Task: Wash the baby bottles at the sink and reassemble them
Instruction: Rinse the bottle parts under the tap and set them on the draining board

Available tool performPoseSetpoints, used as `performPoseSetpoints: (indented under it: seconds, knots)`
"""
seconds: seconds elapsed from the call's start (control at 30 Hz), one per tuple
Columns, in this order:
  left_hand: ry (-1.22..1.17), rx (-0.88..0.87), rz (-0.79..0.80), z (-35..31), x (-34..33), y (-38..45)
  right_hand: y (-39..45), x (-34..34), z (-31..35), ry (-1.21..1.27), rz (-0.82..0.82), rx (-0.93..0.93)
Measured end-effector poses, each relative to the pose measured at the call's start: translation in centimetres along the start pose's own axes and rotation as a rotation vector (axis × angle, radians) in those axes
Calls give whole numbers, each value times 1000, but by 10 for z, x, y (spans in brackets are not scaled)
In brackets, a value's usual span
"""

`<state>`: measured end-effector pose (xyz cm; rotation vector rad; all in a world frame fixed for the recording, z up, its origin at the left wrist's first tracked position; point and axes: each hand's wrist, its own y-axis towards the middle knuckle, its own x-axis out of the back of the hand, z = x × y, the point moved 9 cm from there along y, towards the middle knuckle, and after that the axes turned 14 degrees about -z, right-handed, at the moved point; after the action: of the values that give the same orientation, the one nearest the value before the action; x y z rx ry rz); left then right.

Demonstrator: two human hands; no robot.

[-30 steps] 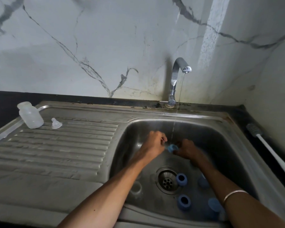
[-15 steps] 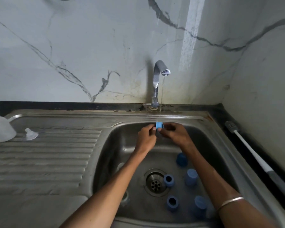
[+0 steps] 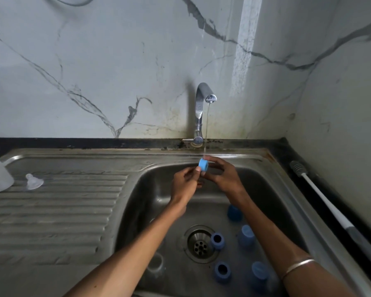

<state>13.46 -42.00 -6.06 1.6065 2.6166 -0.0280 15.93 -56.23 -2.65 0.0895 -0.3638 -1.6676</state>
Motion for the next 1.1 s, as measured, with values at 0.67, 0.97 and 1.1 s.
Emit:
performPoseSetpoints:
  seconds: [0.67,0.97,1.1]
  knots:
    - [-515,517,101,12,-4,-6,1,-3,-5,-77,-82,-8]
    - [-222,315,147,1,-6,-5,4,-5,-5,-66,-124,-12]
    - [-159,281,149,0,-5,-3,5,-5,-12,-94,-135,-33]
